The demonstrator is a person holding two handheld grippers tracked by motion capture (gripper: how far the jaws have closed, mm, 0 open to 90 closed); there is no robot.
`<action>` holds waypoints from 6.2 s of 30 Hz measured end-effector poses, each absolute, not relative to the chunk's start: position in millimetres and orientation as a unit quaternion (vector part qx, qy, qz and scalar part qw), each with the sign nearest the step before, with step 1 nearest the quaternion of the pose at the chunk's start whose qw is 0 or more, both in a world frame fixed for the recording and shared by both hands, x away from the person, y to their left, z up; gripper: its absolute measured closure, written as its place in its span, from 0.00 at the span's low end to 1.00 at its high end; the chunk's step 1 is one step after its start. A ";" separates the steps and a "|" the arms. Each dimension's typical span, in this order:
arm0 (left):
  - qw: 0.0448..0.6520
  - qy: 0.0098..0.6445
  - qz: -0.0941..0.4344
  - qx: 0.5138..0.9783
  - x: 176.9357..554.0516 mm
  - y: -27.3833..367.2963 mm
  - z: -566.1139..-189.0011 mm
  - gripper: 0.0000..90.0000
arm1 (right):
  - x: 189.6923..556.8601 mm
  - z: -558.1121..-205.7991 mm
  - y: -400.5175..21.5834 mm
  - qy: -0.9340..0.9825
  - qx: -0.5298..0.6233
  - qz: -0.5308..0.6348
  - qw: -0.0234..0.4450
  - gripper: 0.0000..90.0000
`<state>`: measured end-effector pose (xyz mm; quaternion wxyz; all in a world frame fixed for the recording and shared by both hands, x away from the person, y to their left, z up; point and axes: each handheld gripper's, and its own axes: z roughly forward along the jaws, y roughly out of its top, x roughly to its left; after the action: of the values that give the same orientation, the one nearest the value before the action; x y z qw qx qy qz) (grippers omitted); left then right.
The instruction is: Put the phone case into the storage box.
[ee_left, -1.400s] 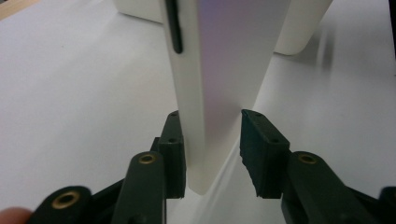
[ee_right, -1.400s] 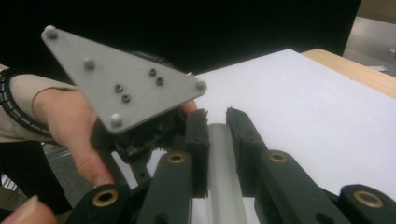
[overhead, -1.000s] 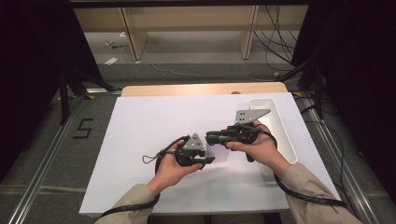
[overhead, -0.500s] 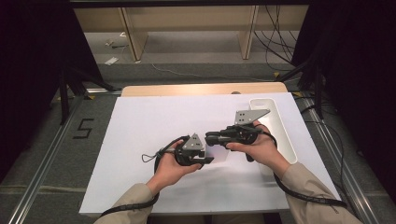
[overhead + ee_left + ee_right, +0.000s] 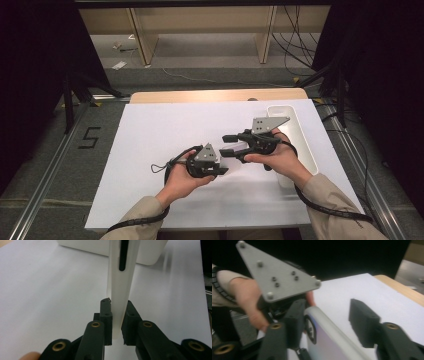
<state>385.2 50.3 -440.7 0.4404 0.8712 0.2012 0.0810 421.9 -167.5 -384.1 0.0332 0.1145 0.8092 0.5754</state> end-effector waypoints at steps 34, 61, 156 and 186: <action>0.440 0.346 0.128 0.819 391.8 65.6 -434.7 0.90 | 430.9 -385.7 -182.3 0.733 0.240 0.627 0.110 0.20; 0.438 0.368 0.131 0.809 396.9 59.0 -431.1 0.90 | 427.4 -392.9 -177.4 0.737 0.255 0.612 0.132 0.12; 0.450 0.347 0.130 0.813 393.2 21.8 -427.8 0.84 | 422.3 -399.0 -169.7 0.721 0.295 0.607 0.157 0.20; 0.452 0.259 0.128 0.844 381.6 58.7 -416.4 0.00 | 427.6 -387.3 -186.9 0.724 0.291 0.603 0.167 0.20</action>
<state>381.6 58.7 -416.4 0.4516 0.8442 0.2590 0.1280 427.6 -186.9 -387.3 0.1667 0.2913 0.7241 0.6025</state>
